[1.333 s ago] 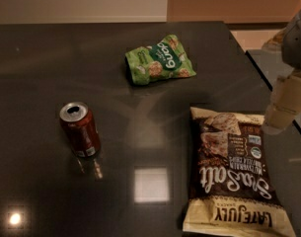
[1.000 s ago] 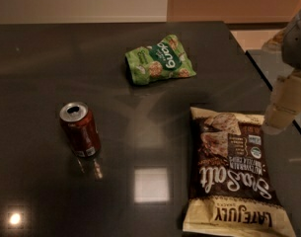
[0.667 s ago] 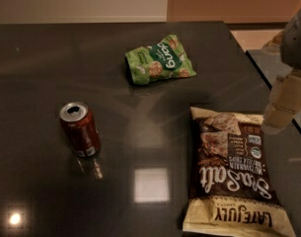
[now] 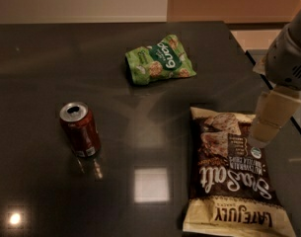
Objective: Pick brown chip bag
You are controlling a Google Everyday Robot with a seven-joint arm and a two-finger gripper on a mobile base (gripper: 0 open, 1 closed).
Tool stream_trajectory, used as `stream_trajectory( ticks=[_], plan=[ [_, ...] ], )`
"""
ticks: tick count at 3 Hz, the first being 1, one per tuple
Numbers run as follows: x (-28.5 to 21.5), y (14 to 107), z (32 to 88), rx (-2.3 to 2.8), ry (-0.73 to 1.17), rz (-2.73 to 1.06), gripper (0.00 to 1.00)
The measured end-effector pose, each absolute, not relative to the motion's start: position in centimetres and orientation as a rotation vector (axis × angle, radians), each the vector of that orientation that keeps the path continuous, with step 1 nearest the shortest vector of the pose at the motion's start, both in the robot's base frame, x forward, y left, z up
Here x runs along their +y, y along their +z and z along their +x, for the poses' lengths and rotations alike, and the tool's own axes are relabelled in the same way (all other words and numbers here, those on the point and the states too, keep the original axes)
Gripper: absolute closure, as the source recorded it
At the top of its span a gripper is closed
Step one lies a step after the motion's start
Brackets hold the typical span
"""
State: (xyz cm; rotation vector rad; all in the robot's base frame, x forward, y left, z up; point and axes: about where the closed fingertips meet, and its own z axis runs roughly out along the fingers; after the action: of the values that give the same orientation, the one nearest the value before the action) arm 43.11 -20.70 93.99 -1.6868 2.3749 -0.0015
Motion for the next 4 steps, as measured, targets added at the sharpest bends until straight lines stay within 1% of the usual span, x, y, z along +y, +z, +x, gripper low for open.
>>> stream_trajectory(
  ticks=[1, 4],
  plan=[
    [-19.7, 90.9, 42.4, 2.449, 0.028, -1.668, 0.00],
    [-18.8, 86.3, 42.4, 2.595, 0.095, -1.602, 0.00]
  ],
)
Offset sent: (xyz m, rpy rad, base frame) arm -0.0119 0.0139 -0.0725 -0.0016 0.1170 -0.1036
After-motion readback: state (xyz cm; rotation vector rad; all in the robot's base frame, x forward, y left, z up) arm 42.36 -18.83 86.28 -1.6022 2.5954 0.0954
